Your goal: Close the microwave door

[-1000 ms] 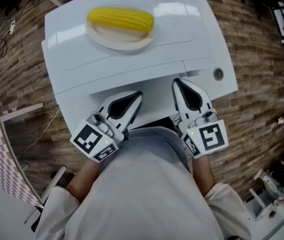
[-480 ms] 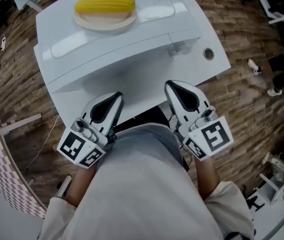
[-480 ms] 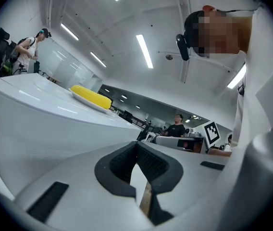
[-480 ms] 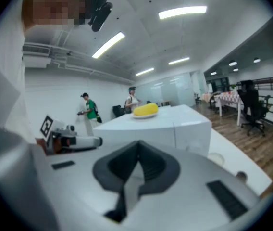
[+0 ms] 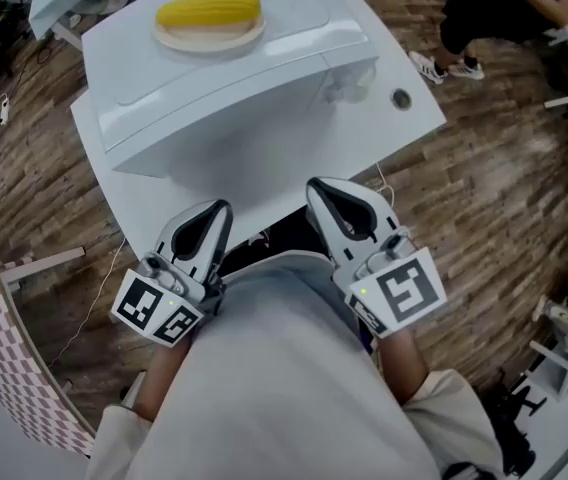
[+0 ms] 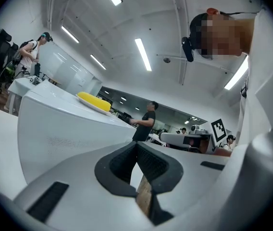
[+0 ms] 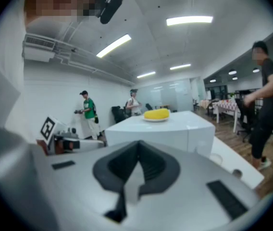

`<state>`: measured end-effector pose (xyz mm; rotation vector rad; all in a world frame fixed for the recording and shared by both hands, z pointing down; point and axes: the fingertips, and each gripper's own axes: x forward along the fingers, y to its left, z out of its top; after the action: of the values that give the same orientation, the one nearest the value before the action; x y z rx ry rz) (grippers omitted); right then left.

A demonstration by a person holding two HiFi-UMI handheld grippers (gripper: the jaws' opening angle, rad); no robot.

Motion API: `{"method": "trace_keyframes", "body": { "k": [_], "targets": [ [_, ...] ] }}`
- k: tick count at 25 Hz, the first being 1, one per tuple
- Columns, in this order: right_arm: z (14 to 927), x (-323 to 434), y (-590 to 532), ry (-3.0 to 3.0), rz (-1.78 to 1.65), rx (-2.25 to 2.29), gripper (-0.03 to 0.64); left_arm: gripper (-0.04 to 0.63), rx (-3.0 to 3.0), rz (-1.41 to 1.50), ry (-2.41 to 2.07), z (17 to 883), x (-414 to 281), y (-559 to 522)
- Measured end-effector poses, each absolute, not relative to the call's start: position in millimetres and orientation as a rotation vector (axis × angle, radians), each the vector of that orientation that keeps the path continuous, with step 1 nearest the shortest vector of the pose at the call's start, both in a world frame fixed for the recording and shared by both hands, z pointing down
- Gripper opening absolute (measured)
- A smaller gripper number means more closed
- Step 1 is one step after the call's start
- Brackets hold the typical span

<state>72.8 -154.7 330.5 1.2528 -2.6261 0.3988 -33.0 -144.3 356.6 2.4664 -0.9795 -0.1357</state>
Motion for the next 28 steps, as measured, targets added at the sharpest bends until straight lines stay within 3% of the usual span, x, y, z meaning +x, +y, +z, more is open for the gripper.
{"method": "trace_keyframes", "body": {
  "k": [28],
  "targets": [
    [320.3,63.2,-107.1,-2.583,0.394,1.263,0.023,0.018,2.487,-0.178,-0.975,337.3,-23.4,-120.1]
  ]
}}
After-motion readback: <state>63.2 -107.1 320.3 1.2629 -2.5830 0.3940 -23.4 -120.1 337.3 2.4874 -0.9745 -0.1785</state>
